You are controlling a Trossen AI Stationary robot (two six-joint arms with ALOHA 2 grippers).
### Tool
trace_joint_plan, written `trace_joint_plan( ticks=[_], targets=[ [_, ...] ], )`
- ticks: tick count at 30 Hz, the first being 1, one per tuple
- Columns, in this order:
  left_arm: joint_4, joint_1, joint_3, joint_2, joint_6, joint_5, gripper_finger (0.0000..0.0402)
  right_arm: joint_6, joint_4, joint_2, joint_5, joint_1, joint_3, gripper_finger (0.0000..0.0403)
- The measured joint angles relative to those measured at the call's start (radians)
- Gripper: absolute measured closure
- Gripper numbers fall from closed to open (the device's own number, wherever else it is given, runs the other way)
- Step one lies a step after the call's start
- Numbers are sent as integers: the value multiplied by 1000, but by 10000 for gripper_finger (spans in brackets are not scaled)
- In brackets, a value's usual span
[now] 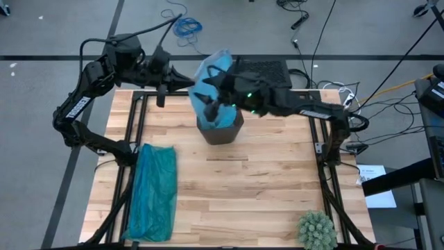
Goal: Place trash/remove bag and relplace
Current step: Close the blue trash bag in the trash bin
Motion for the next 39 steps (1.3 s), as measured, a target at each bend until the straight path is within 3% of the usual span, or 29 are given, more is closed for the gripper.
trace_joint_plan(
  ticks=[5,8,11,15,17,23,33,39],
  targets=[
    [3,-1,0,-4,24,40,401,20,34,70,166,29,0,103],
    [14,-2,0,-7,19,52,401,50,29,106,252,32,0,114],
    [28,-2,0,-13,-4,55,401,47,7,124,326,45,0,179],
    [60,-2,0,-28,-50,55,401,40,-21,122,343,68,0,337],
    [83,-2,0,-34,-53,54,401,34,-32,120,343,80,0,384],
    [141,-2,3,-54,-57,27,401,51,-54,116,342,96,0,401],
    [136,18,112,-52,-48,-6,402,221,-249,118,342,77,0,403],
    [135,55,163,-52,-50,-7,402,236,-269,119,340,73,-18,403]
  ],
)
